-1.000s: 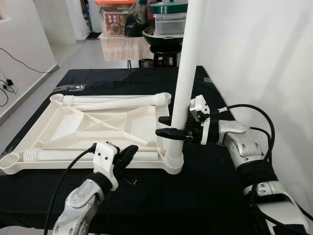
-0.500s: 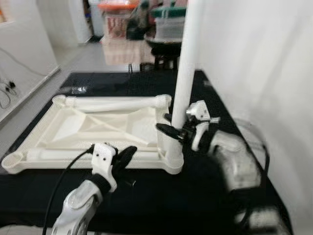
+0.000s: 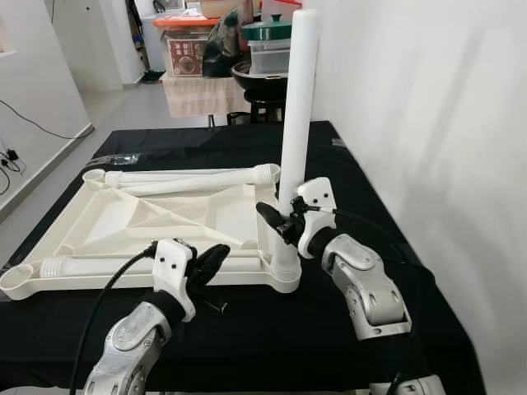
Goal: Building children table
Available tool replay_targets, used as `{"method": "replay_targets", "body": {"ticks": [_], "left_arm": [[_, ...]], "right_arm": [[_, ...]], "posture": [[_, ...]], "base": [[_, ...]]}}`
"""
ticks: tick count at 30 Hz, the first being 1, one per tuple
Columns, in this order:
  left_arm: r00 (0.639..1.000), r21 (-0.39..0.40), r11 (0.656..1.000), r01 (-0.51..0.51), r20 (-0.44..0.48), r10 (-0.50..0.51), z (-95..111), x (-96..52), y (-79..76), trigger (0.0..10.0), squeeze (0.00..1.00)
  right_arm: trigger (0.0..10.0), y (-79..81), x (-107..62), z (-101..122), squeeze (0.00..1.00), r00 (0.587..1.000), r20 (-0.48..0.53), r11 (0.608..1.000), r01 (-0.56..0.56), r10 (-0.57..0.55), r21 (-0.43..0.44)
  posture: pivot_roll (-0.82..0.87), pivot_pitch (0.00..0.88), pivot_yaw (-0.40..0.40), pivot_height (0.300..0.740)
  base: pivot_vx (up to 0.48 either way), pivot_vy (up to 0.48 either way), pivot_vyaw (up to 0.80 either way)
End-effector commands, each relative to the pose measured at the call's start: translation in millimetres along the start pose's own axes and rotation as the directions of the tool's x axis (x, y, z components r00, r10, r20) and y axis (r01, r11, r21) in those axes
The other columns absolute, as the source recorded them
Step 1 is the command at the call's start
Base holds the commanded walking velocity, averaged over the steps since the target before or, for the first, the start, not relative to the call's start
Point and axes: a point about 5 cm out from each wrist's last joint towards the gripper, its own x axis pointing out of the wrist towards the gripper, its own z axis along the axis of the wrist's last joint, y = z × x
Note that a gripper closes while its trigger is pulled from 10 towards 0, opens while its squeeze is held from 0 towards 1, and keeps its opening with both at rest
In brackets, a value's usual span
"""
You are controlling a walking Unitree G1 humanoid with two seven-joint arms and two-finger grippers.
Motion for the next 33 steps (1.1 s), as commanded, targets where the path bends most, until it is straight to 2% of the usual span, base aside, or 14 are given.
{"method": "replay_targets", "body": {"ticks": [1,2,4,5,6,11,12,17,20,21,22,23,26,33], "left_arm": [[1.0,0.0,1.0,0.003,-0.003,-0.003,0.3,-0.4,-0.1,10.0,0.0],[1.0,-0.002,1.0,0.008,-0.004,-0.008,0.1,-0.3,-0.7,10.0,0.0],[1.0,-0.002,1.0,0.008,-0.004,-0.008,0.1,-0.3,-0.7,10.0,0.0],[1.0,-0.002,1.0,0.012,-0.006,-0.012,-0.3,-0.1,-1.3,10.0,0.0],[1.0,0.0,1.0,0.017,-0.007,-0.017,-0.5,-0.2,-2.0,10.0,0.0],[0.999,0.008,0.999,0.033,-0.015,-0.033,-1.3,-2.5,-5.3,10.0,0.0],[0.998,0.029,0.998,0.051,-0.026,-0.05,-1.3,-6.2,-9.8,10.0,0.0],[0.986,-0.027,0.988,0.15,-0.064,-0.152,-4.2,-20.9,-28.7,10.0,0.0],[0.983,-0.04,0.985,0.166,-0.071,-0.169,-4.7,-24.6,-32.5,10.0,0.0],[0.981,-0.045,0.983,0.176,-0.075,-0.179,-5.1,-26.9,-35.2,10.0,0.0],[0.98,-0.047,0.982,0.18,-0.077,-0.184,-5.4,-28.4,-36.8,10.0,0.0],[0.98,-0.047,0.982,0.18,-0.077,-0.184,-5.4,-28.4,-36.8,10.0,0.0],[0.979,-0.044,0.982,0.186,-0.079,-0.189,-5.6,-29.4,-38.2,10.0,0.0],[0.977,-0.004,0.98,0.199,-0.077,-0.199,-7.4,-28.7,-38.8,10.0,0.0]], "right_arm": [[10.0,-4.1,1.8,3.2,1.0,0.996,0.002,0.996,-0.086,0.086,-0.016],[10.0,-9.5,2.6,10.6,1.0,0.982,0.021,0.982,-0.184,0.185,-0.046],[10.0,-9.5,2.6,10.6,1.0,0.982,0.021,0.982,-0.184,0.185,-0.046],[10.0,-17.0,3.0,17.3,0.21,0.965,0.031,0.962,-0.257,0.261,-0.093],[10.0,-23.7,3.2,21.8,0.0,0.95,0.029,0.945,-0.305,0.311,-0.119],[10.0,-36.5,4.8,28.1,0.0,0.914,0.01,0.903,-0.399,0.405,-0.157],[10.0,-39.6,4.9,28.4,0.0,0.891,-0.008,0.879,-0.448,0.453,-0.162],[10.0,-46.0,1.2,22.1,0.0,0.862,-0.033,0.855,-0.506,0.505,-0.114],[10.0,-48.4,0.1,19.4,0.0,0.856,-0.041,0.85,-0.517,0.516,-0.1],[9.4,-50.5,-2.0,16.5,0.0,0.848,-0.042,0.845,-0.53,0.528,-0.076],[0.4,-51.7,-6.9,10.6,0.0,0.833,-0.048,0.832,-0.553,0.551,-0.042],[0.4,-51.7,-6.9,10.6,0.0,0.833,-0.048,0.832,-0.553,0.551,-0.042],[0.0,-53.0,-18.1,-1.8,0.0,0.777,-0.061,0.779,-0.627,0.626,-0.003],[0.0,-57.9,-30.0,-12.1,0.0,0.796,-0.035,0.797,-0.604,0.604,0.014]], "posture": [[-0.08,0.0,0.006,0.74],[-0.08,0.0,0.003,0.74],[-0.08,0.0,0.003,0.74],[-0.07,0.0,0.0,0.74],[-0.07,0.0,-0.002,0.74],[-0.07,0.0,-0.003,0.74],[-0.06,0.0,-0.003,0.74],[-0.06,0.0,0.0,0.74],[-0.06,0.0,0.0,0.74],[-0.06,0.0,-0.001,0.74],[-0.06,0.0,0.003,0.74],[-0.06,0.0,0.003,0.74],[-0.07,0.0,0.006,0.74],[-0.09,0.0,0.019,0.74]], "base": [[0.0,0.0,0.0],[0.0,0.0,0.0],[0.0,0.0,0.0],[0.0,0.0,0.0],[0.0,0.0,0.0],[0.0,0.0,0.0],[0.0,0.0,0.0],[0.0,0.0,0.0],[0.0,0.0,0.0],[0.0,0.0,0.0],[0.0,0.0,0.0],[0.0,0.0,0.0],[0.0,0.0,0.0],[0.0,0.0,0.0]]}}
